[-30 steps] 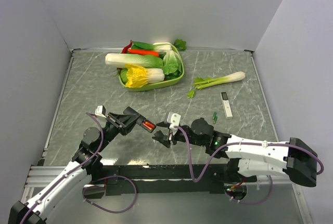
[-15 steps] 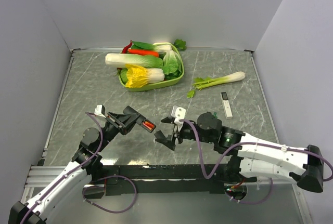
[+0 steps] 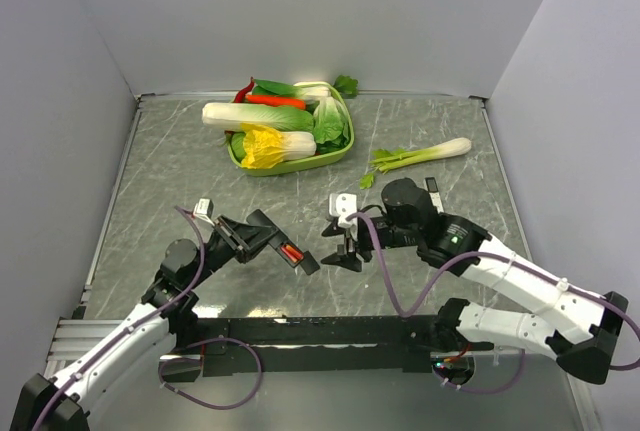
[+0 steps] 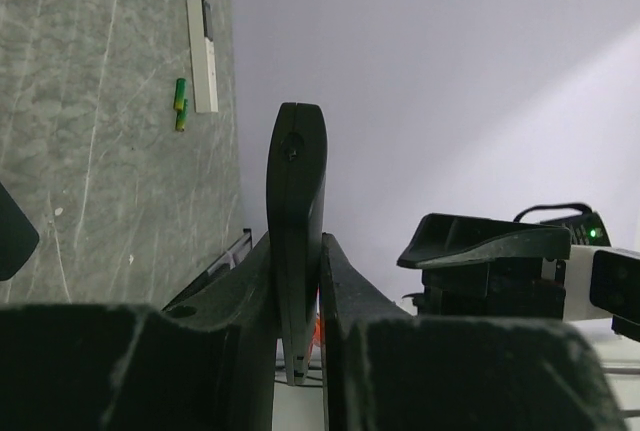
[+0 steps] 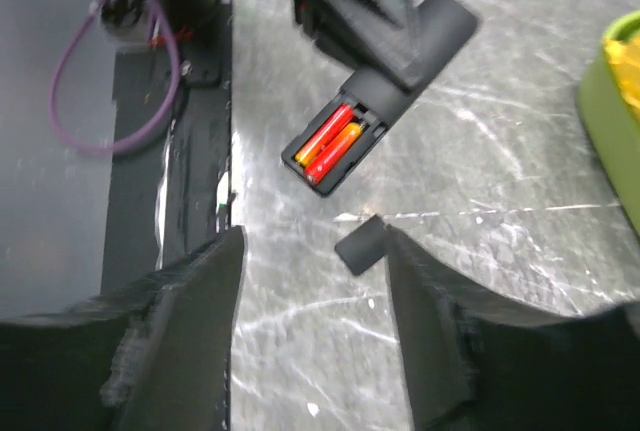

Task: Load the batteries into the remote control
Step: Load the battery into the remote control.

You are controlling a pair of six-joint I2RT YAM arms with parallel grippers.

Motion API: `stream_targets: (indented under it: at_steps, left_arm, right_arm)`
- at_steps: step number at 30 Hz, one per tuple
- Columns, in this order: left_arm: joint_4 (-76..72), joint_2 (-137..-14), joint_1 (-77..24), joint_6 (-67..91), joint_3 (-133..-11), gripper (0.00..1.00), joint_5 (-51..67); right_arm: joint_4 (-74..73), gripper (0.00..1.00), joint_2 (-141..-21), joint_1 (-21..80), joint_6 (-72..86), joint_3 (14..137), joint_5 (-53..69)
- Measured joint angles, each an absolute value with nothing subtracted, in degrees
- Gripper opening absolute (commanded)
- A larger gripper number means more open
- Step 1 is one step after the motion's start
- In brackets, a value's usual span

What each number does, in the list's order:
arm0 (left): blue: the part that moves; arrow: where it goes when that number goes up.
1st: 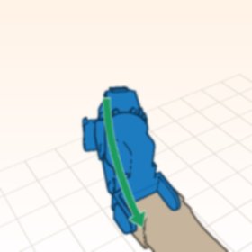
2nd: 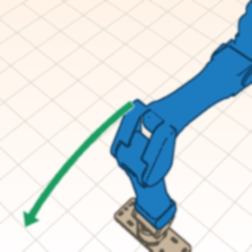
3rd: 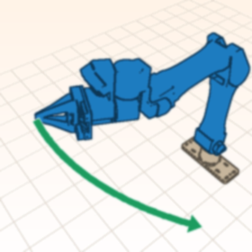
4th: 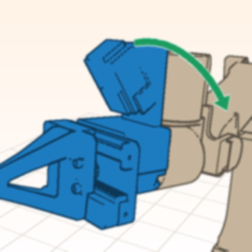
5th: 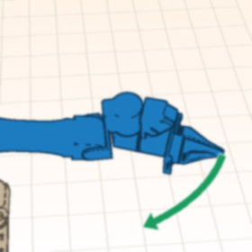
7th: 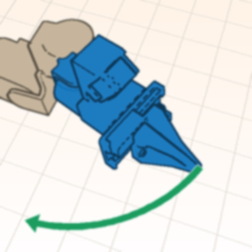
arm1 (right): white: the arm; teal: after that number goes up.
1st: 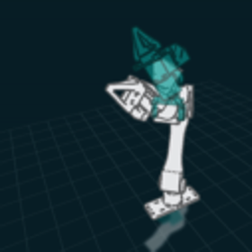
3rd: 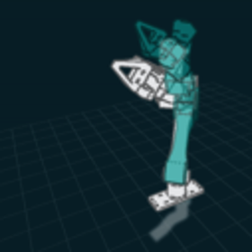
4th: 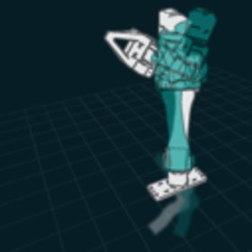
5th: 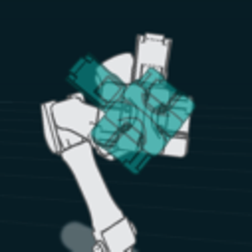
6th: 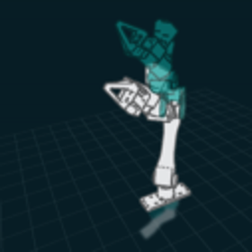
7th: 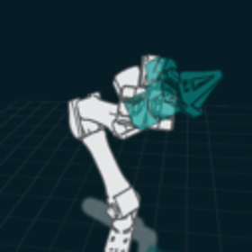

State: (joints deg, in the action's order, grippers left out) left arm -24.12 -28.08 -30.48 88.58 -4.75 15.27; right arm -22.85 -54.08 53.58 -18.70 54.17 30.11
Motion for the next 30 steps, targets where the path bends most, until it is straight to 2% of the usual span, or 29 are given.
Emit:
stream_targets:
  at_steps: [6,9,30]
  left_arm:
    - [-24.2,-29.1,-30.5,87.6,-6.6,0.01,18.3]
    - [-24.1,-29.1,-30.5,87.1,-7.2,0.01,19.4]
    - [-24.5,-33.4,-30.5,84.9,-10.5,0.01,24.6]
  right_arm:
    - [-27.7,0.46,-58.4,53.3,-26.8,56.8,36.1]
    - [-29.3,0.43,-60.2,53.3,-29.6,57.9,38.2]
    - [-27.9,0.43,-64.8,54.2,-33.8,60.1,41.8]
